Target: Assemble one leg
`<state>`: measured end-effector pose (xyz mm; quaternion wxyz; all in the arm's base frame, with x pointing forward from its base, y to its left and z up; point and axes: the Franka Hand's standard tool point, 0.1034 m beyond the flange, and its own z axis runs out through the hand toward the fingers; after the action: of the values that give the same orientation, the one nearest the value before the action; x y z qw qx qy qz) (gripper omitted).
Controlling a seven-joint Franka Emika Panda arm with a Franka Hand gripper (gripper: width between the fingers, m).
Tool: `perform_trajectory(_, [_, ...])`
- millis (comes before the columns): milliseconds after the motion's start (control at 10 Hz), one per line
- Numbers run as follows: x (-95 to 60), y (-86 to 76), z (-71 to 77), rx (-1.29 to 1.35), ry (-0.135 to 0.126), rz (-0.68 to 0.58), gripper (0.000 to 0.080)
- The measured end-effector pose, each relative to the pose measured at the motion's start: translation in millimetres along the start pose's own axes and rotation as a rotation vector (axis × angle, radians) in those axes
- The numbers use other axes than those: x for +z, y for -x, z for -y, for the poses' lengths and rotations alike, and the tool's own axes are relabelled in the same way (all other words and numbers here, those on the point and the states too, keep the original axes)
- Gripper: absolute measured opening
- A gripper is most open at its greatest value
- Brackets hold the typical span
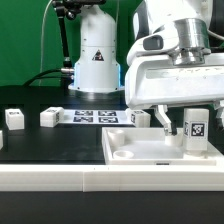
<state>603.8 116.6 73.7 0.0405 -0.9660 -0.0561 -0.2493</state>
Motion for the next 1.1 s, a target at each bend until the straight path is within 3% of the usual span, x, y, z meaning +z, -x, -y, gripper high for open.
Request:
perform_trajectory(200, [-8.7,-4.8,0.5,-0.001,-0.002,0.002,0.0649])
perform_trajectory(500, [-6.7,0.3,-2.5,0.01,-0.006,0.053,0.0649])
perform_trajectory(800, [-5.2,-0.6,2.5,0.047,-0.042,0.276,0.0649])
perform_trajectory(1100, [-7.2,-3.4,2.3,0.076,-0.054,0.398,0.0649])
